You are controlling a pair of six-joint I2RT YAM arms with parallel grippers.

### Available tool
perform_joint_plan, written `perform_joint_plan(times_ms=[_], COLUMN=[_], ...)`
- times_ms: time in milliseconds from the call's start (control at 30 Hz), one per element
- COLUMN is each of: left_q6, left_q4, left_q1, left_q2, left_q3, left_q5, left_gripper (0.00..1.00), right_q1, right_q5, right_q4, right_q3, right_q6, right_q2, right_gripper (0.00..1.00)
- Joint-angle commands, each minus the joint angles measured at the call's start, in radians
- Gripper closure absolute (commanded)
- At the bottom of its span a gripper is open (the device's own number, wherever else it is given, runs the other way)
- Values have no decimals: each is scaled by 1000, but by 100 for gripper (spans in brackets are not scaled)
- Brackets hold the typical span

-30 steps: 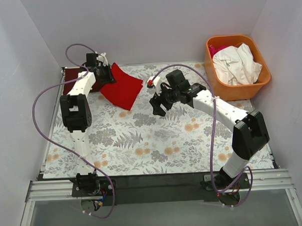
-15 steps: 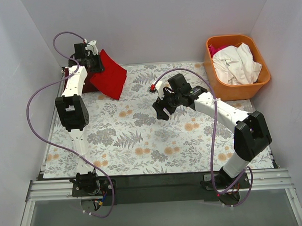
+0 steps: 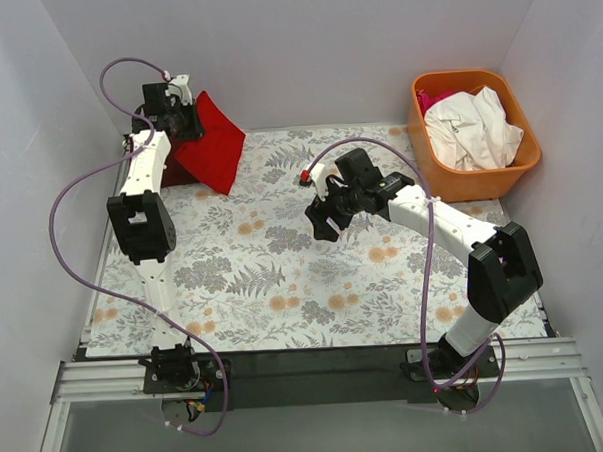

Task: Fold and stack the t-shirts
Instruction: Neatly place the folded tshirt to the corner

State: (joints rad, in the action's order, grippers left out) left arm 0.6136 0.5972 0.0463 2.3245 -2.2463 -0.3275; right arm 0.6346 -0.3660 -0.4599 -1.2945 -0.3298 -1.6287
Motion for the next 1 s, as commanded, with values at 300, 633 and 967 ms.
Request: perform_joint_plan(times_ms=[300,633,967], left_q6=[-17,-25,-40], left_q4=[-63,-68,-89], left_q1=[0,1,20], left_q2=[-159,-178,-198], left_q3=[-47,-58,-7], left_q5=[-25,-24,-15], left_gripper=[100,100,100], right_q1=[-3,-1,-1], right_q5=[-14,-25,-30], right_q4=[-26,-28,-34], right_q3=[-38,-45,-61], right_q6=[-5,3,11], right_q2=[0,-10,-31], right_gripper=[21,21,21])
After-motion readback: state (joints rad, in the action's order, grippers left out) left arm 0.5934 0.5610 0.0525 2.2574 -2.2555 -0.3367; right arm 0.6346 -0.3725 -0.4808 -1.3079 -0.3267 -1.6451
